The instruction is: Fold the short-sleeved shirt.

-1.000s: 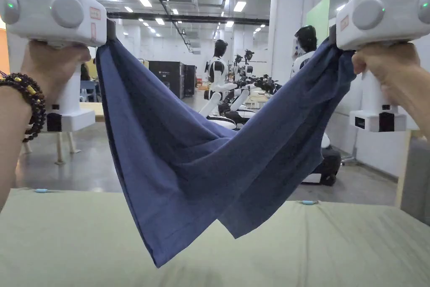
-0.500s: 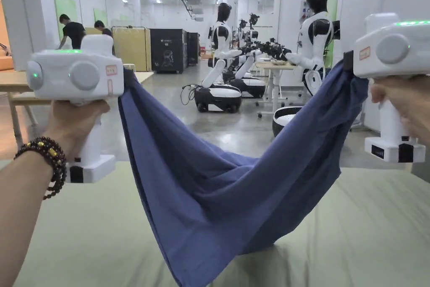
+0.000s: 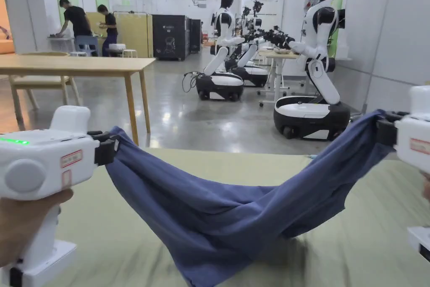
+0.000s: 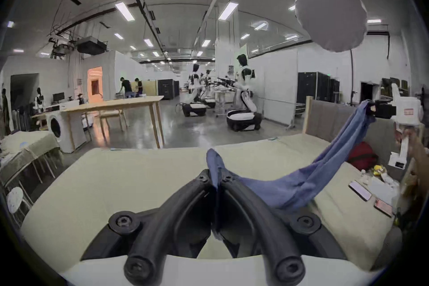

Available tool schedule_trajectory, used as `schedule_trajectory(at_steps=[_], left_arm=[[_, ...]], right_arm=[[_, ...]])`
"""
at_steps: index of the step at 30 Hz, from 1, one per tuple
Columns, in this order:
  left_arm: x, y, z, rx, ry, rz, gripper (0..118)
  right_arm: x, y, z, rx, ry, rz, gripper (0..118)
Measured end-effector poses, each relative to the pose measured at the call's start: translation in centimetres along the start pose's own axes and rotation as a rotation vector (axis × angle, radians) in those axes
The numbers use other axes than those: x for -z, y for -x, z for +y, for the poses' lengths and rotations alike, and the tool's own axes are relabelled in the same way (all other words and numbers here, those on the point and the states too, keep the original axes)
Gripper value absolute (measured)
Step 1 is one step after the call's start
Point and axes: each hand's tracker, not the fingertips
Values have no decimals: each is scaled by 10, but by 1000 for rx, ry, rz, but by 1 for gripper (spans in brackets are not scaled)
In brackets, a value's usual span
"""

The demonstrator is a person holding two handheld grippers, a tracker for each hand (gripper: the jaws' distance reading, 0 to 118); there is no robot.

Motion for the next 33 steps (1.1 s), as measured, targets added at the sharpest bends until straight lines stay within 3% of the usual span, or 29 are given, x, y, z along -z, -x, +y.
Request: schedule_trajectory(at_steps=[5, 7, 14, 19, 22, 24, 26, 27, 28, 29, 30, 32, 33], left_arm=[[-91, -1, -72, -7, 68, -4, 1], [-124, 0, -104, -49, 140, -44, 0], [-217, 8, -203, -130, 272, -16, 0], [-199, 15, -264, -184, 431, 11, 1], [-181, 21, -291, -197, 523, 31, 1], [-181, 23, -299, -230, 498, 23, 0], [-184, 27, -295, -281, 457, 15, 1], [-186, 27, -292, -306, 450, 24, 11], [-192, 28, -288, -330, 431, 34, 32], [-196, 29, -283, -333, 435, 43, 69], [-202, 30, -277, -330, 437, 60, 115], [-221, 33, -264, -339, 419, 61, 117], [-234, 32, -257, -365, 318, 52, 117]], right_arm=[[-100, -11, -61, -14, 41, 84, 10], [-135, -13, -90, -38, 80, 66, 10], [-221, -22, -198, -92, 411, 105, 10], [-190, -23, -269, -189, 702, 187, 10], [-167, -20, -295, -261, 832, 179, 10], [-159, -25, -301, -230, 819, 186, 10], [-163, -34, -292, -136, 829, 200, 14], [-165, -37, -289, -120, 816, 200, 32], [-171, -40, -284, -106, 771, 205, 62], [-180, -44, -277, -106, 726, 188, 95], [-190, -46, -268, -106, 691, 156, 118], [-219, -51, -242, -57, 589, 165, 115], [-233, -51, -229, -20, 532, 198, 115]])
